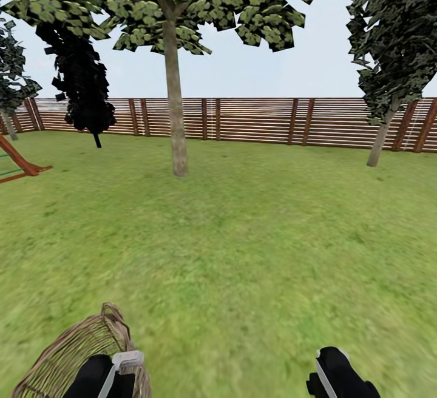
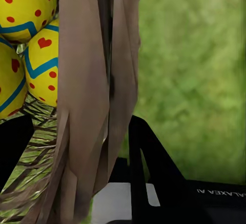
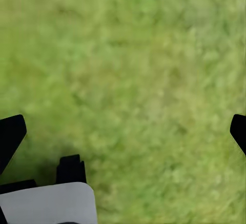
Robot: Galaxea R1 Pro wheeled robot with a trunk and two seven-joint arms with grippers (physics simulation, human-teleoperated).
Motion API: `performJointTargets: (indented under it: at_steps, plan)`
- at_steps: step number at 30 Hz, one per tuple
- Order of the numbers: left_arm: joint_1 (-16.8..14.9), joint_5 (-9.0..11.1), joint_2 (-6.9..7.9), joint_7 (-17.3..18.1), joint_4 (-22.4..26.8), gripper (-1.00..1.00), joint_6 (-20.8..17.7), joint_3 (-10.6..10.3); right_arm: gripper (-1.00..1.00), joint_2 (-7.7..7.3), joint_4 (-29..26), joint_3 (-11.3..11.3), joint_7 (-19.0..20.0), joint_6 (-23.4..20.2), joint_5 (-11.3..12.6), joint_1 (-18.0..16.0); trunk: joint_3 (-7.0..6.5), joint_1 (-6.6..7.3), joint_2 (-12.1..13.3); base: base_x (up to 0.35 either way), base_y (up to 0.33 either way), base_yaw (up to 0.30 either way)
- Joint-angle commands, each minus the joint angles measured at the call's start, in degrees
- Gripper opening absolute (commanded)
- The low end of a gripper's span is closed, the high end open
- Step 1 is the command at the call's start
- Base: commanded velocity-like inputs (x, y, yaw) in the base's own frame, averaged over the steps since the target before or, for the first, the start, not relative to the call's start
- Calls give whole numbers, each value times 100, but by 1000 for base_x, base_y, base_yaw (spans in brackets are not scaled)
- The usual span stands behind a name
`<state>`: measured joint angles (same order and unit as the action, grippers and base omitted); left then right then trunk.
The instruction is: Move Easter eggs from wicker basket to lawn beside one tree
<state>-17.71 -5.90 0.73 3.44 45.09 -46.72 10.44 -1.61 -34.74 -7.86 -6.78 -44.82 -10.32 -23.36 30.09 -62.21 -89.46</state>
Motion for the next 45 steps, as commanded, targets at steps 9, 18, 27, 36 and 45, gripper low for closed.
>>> performJointTargets:
  at_steps: [9,18,27,36,45]
  plan:
    - [-4,-104,-11,34,14,-100,-22,-6,100,11,-6,-14,10,-11,-40,-3,6,-3,-3,338,0,0]
    - [-4,-104,-3,36,16,-100,-28,7,100,-6,-7,-14,10,-9,-48,-5,6,-3,-3,338,0,0]
    - [-4,-104,-2,35,17,-100,-31,-2,100,-15,-15,-17,10,-9,-44,-2,6,-3,-3,338,0,0]
    - [-4,-104,-11,34,8,-100,-22,-7,100,-24,-15,-15,10,-9,-45,-5,6,-3,-3,338,0,0]
    - [-4,-104,-11,34,8,-100,-22,-7,100,-15,-15,-10,10,-9,-44,-4,6,-3,-3,338,0,0]
